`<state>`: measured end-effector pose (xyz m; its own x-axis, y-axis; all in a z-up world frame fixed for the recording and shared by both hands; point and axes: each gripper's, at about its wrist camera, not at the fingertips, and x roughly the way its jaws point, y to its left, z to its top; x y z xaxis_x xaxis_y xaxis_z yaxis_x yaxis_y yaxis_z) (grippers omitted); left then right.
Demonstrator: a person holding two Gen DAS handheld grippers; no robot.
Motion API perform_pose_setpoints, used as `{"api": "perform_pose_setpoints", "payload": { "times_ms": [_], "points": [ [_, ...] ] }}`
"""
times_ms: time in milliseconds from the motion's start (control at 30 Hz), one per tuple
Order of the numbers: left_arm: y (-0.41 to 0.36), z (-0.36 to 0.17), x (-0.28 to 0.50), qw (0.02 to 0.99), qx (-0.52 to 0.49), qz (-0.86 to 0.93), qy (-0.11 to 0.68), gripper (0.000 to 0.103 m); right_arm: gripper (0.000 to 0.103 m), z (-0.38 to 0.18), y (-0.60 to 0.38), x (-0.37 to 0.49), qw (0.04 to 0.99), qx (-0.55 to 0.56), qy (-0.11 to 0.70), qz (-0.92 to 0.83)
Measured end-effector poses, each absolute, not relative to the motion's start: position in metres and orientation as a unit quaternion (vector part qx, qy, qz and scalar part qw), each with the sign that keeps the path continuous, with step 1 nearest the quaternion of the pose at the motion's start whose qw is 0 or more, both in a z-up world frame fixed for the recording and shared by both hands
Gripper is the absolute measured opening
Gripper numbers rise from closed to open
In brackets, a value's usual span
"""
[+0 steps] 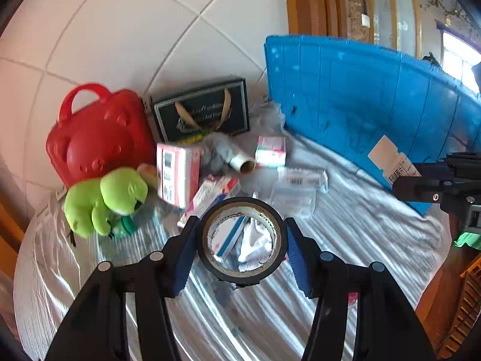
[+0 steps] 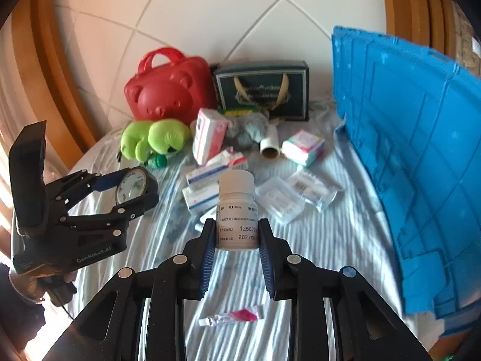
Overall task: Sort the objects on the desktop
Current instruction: 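Carry the tape roll with the left tool while the right tool carries the pill bottle to the crate, then release the tape roll into the crate with the left tool while the right tool drops the pill bottle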
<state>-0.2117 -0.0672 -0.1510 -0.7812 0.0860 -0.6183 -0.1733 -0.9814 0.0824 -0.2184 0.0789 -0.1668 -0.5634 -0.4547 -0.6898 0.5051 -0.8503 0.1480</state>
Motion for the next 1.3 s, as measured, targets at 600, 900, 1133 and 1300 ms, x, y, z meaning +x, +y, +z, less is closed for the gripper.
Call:
{"api": "perform_pose_setpoints", "payload": {
  "times_ms": [600, 900, 1133, 1300],
  "points": [
    [0.132, 0.021, -0.241, 0.225, -0.123, 0.958, 0.131, 0.055, 0.027, -0.003, 0.237, -0.194, 0.125, 0.185, -0.013, -0.975],
    [0.229, 0.049, -0.296, 0.214, -0.100, 0.963, 0.133, 0.055, 0.027, 0.012, 0.321, -0.232, 0.087, 0.168, -0.019, -0.982],
    [0.266, 0.059, -0.331, 0.118, -0.123, 0.975, 0.142, 0.086, 0.040, 0.016, 0.368, -0.256, 0.087, 0.170, -0.045, -0.981],
    [0.268, 0.062, -0.324, 0.088, -0.107, 0.981, 0.138, 0.101, 0.073, 0.022, 0.385, -0.245, 0.076, 0.145, -0.049, -0.985]
  ]
}}
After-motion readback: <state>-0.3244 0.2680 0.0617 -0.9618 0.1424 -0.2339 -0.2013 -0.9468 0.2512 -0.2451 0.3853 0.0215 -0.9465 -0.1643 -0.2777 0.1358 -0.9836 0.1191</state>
